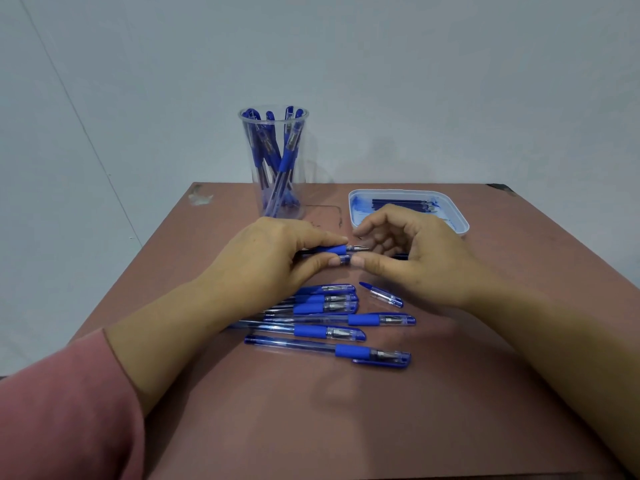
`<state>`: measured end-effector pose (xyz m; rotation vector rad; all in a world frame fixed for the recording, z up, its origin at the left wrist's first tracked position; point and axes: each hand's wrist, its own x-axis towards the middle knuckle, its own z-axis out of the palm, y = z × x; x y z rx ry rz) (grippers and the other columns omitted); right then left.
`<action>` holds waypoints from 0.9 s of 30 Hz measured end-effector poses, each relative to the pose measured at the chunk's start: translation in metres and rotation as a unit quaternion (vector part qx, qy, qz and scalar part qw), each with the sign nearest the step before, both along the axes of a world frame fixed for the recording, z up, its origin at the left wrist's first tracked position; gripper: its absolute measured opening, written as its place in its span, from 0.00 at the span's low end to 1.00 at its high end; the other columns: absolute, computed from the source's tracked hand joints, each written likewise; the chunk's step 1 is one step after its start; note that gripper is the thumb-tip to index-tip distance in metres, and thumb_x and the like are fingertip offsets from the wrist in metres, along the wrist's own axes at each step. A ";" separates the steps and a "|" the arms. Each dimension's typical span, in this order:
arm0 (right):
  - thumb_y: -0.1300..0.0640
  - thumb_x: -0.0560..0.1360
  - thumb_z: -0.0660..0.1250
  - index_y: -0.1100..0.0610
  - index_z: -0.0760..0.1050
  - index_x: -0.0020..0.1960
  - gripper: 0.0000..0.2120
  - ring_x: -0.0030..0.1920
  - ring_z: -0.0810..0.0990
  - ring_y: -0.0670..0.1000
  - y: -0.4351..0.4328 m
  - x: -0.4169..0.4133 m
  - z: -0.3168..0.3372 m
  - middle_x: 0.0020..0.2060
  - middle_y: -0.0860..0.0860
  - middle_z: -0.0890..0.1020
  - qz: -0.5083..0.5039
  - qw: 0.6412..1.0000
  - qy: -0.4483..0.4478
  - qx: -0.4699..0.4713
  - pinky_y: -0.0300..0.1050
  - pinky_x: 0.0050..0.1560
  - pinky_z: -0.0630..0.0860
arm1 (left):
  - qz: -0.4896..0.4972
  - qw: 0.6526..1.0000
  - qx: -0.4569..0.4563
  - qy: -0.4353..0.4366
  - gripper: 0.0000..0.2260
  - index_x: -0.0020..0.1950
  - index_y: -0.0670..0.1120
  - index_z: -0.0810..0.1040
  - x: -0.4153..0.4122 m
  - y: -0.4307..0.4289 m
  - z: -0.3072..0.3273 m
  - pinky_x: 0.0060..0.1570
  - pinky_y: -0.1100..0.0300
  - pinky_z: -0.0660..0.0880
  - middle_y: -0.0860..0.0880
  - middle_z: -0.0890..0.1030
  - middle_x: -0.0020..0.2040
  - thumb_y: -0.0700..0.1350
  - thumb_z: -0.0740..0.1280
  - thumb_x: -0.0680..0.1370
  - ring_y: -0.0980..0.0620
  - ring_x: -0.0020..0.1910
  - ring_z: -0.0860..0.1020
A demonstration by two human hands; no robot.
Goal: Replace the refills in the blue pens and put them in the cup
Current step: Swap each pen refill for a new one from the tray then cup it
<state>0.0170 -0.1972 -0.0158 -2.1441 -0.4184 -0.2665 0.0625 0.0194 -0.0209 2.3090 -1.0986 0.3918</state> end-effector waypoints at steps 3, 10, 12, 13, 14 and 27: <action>0.50 0.73 0.71 0.43 0.80 0.47 0.04 0.42 0.82 0.44 0.001 0.001 0.000 0.40 0.44 0.84 -0.014 0.999 -0.006 -0.028 0.34 0.45 0.76 | -0.001 1.000 -0.002 0.000 0.14 0.61 0.59 0.81 -0.001 0.000 0.001 0.42 0.60 0.78 0.61 0.83 0.48 0.57 0.66 0.77 0.63 0.44 0.79; 0.57 0.72 0.74 0.44 0.81 0.43 0.07 0.43 0.82 0.49 0.001 0.000 0.002 0.40 0.48 0.85 -0.010 1.000 0.008 -0.005 0.41 0.47 0.79 | -0.007 1.000 0.005 0.016 0.13 0.61 0.59 0.80 -0.004 -0.001 0.003 0.43 0.57 0.78 0.59 0.84 0.48 0.56 0.65 0.78 0.60 0.44 0.80; 0.58 0.71 0.74 0.44 0.81 0.42 0.08 0.42 0.82 0.50 0.002 -0.001 0.003 0.40 0.48 0.85 -0.005 1.000 0.007 0.005 0.39 0.46 0.78 | -0.007 1.000 0.004 0.021 0.13 0.61 0.59 0.80 -0.004 -0.001 0.004 0.42 0.56 0.78 0.59 0.84 0.48 0.56 0.65 0.78 0.59 0.43 0.81; 0.58 0.71 0.74 0.44 0.81 0.42 0.09 0.42 0.82 0.50 0.002 -0.001 0.003 0.40 0.48 0.85 -0.006 1.000 0.006 0.008 0.39 0.45 0.78 | -0.007 1.000 0.003 0.024 0.13 0.61 0.59 0.80 -0.005 -0.001 0.004 0.42 0.57 0.77 0.59 0.84 0.47 0.57 0.64 0.77 0.59 0.43 0.80; 0.58 0.71 0.75 0.44 0.81 0.42 0.09 0.42 0.82 0.49 0.002 -0.001 0.004 0.40 0.47 0.85 -0.006 1.000 0.003 0.010 0.40 0.45 0.79 | -0.007 1.000 0.001 0.028 0.14 0.61 0.59 0.80 -0.005 -0.001 0.004 0.42 0.58 0.77 0.59 0.84 0.47 0.57 0.64 0.77 0.60 0.43 0.80; 0.46 0.68 0.71 0.48 0.80 0.51 0.13 0.46 0.83 0.50 0.002 -0.004 0.005 0.44 0.50 0.84 0.011 0.997 0.033 0.069 0.46 0.52 0.80 | -0.010 0.999 -0.031 0.003 0.14 0.60 0.59 0.81 -0.003 0.000 0.003 0.42 0.63 0.77 0.61 0.84 0.46 0.58 0.66 0.75 0.63 0.43 0.80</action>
